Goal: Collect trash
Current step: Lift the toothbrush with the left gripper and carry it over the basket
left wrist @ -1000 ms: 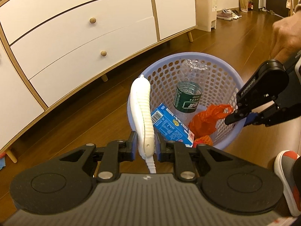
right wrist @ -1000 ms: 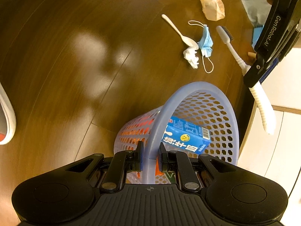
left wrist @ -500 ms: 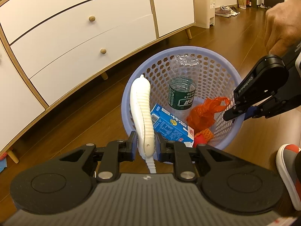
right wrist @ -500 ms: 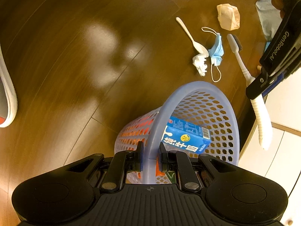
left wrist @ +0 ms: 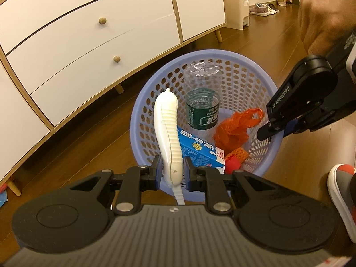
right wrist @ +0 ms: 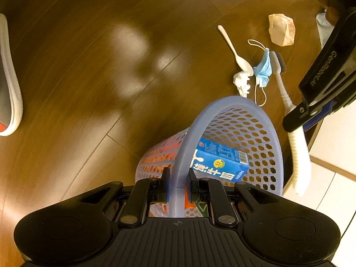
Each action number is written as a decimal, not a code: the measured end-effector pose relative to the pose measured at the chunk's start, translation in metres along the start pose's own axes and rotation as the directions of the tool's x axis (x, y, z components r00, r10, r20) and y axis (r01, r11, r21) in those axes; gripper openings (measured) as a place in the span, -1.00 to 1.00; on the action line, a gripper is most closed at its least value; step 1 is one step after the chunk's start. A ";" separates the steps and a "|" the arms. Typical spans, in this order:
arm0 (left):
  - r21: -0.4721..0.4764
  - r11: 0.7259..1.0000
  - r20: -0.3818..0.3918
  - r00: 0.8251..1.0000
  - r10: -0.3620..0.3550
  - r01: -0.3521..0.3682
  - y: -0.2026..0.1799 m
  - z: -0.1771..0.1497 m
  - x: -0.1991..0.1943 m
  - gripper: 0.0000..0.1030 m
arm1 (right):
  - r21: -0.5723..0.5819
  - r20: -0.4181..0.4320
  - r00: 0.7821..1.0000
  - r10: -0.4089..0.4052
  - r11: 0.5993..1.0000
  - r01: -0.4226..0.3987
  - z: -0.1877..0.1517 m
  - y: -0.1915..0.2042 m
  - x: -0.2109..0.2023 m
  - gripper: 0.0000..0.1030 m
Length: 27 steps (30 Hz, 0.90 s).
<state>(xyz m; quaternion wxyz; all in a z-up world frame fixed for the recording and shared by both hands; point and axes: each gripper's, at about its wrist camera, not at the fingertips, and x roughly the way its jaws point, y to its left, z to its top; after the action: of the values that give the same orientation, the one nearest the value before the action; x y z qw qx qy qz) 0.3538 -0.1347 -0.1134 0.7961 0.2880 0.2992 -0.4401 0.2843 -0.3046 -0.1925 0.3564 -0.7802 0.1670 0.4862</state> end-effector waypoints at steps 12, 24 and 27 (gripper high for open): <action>-0.016 1.000 -0.012 1.000 0.003 -0.004 0.002 -0.002 0.001 -0.68 | -0.065 0.012 1.000 0.007 0.998 -0.006 0.002 -0.008 -0.002 -0.80; -0.026 1.000 -0.013 1.000 0.004 -0.004 0.007 -0.004 0.003 -0.68 | -0.042 0.039 0.999 -0.018 0.999 0.020 -0.001 -0.006 -0.005 -0.81; -0.023 1.000 -0.013 1.000 0.004 -0.004 0.007 -0.004 0.004 -0.68 | -0.026 0.054 0.998 -0.026 0.999 0.028 -0.001 -0.006 -0.007 -0.81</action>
<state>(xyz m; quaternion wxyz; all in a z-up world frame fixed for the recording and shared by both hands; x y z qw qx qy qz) 0.3603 -0.1306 -0.1179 0.7982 0.2823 0.3090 -0.4332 0.2856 -0.3015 -0.1839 0.3570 -0.7737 0.1404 0.5042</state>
